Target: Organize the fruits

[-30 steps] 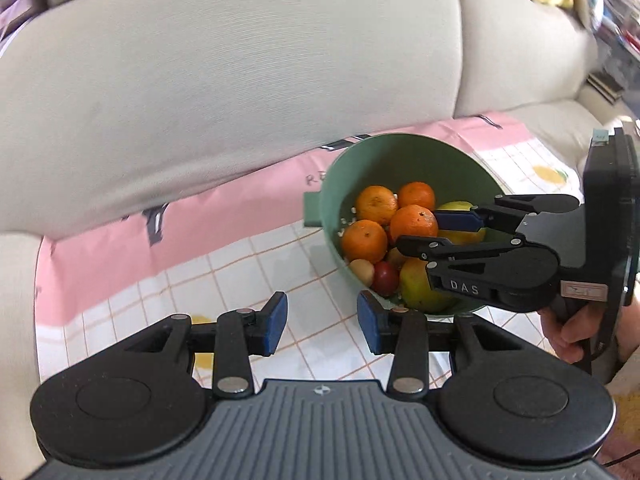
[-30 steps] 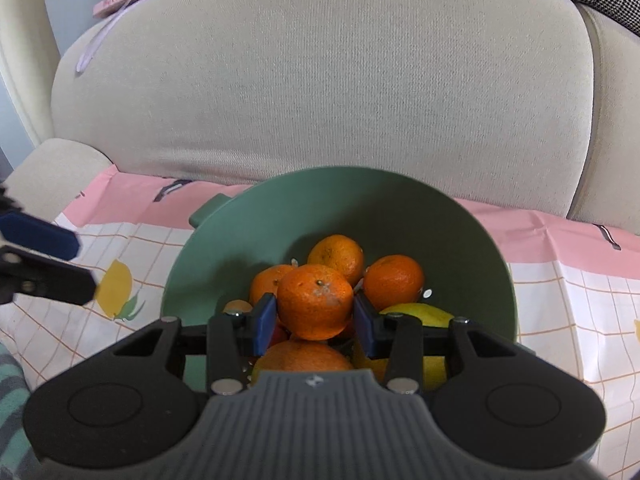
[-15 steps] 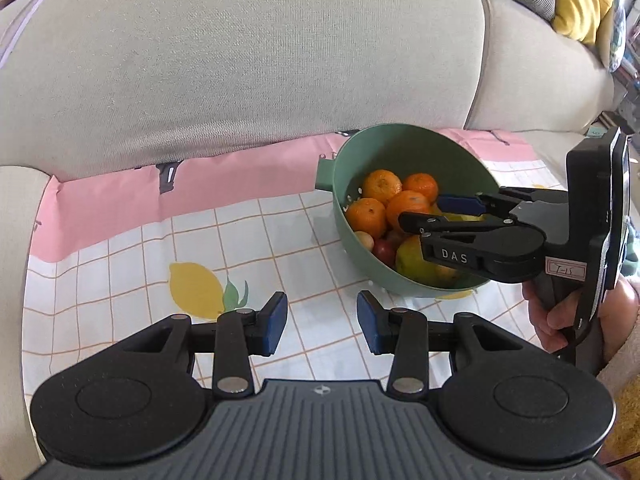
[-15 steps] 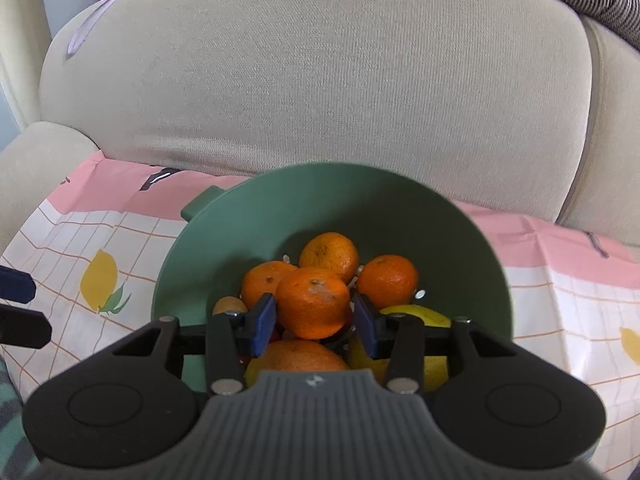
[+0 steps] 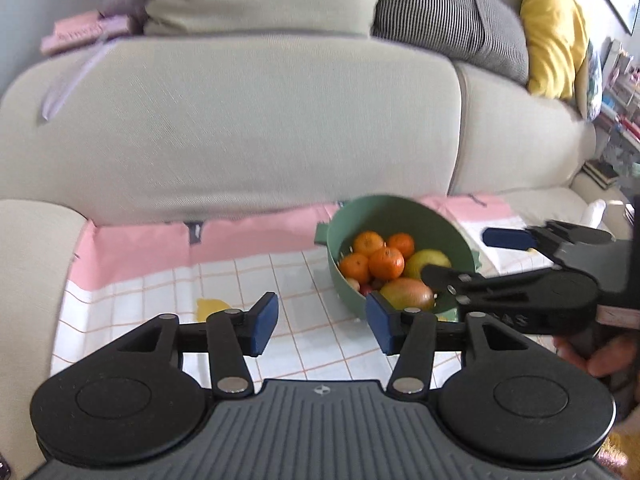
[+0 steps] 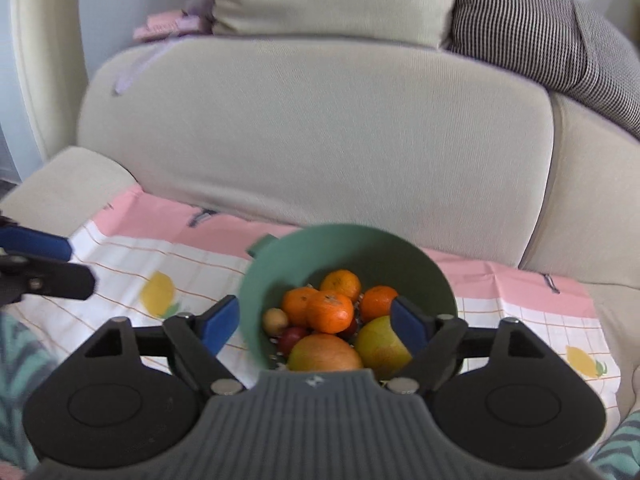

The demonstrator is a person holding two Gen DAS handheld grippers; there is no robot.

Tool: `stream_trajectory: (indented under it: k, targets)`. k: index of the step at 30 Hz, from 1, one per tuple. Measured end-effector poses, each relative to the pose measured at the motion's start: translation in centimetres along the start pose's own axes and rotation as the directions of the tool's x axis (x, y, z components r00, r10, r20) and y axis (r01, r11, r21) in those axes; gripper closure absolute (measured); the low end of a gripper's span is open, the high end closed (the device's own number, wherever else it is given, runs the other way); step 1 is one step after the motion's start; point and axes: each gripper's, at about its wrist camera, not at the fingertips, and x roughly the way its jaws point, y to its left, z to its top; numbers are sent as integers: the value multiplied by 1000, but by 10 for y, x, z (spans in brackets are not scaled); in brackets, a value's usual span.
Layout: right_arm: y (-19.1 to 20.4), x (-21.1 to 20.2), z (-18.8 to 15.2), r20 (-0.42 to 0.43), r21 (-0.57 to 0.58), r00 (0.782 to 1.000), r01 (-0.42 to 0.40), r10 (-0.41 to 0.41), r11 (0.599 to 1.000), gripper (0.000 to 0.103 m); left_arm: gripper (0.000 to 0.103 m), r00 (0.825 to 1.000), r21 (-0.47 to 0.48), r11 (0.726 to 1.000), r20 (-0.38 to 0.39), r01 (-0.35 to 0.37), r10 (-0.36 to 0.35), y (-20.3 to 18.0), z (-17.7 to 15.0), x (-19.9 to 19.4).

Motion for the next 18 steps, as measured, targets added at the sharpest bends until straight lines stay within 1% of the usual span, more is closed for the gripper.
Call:
stream_trajectory:
  k: [3, 5, 6, 7, 9, 11, 13, 16, 18]
  targets:
    - [11, -27, 1, 42, 8, 999, -16, 16, 1000, 13, 35, 997, 10, 1000, 65, -29, 28, -3, -5, -18]
    - [19, -48, 1, 73, 10, 997, -30, 30, 999, 9, 30, 992, 16, 999, 114, -51, 49, -5, -8, -31]
    - [23, -58, 2, 90, 11, 995, -37, 36, 999, 8, 24, 989, 17, 998, 139, -60, 57, -6, -9, -36]
    - [26, -68, 1, 107, 11, 993, -44, 42, 999, 6, 15, 984, 17, 997, 169, -69, 65, -7, -11, -43]
    - [33, -85, 0, 137, 11, 989, -61, 59, 998, 4, 9, 972, 11, 995, 217, -99, 94, -10, -14, -54]
    - [39, -100, -2, 162, 10, 985, -65, 63, 998, 4, 8, 961, -3, 990, 241, -139, 135, -12, -17, -63]
    - [45, -112, -6, 184, 14, 982, -51, 48, 999, 4, 8, 954, -20, 986, 250, -167, 167, -15, -21, -68]
    - [52, -123, -14, 209, 29, 978, -13, 7, 1000, 4, 8, 947, -37, 983, 261, -182, 185, -17, -30, -73]
    - [53, -127, -22, 221, 51, 975, 15, -26, 999, 4, 8, 946, -51, 979, 254, -196, 202, -18, -36, -73]
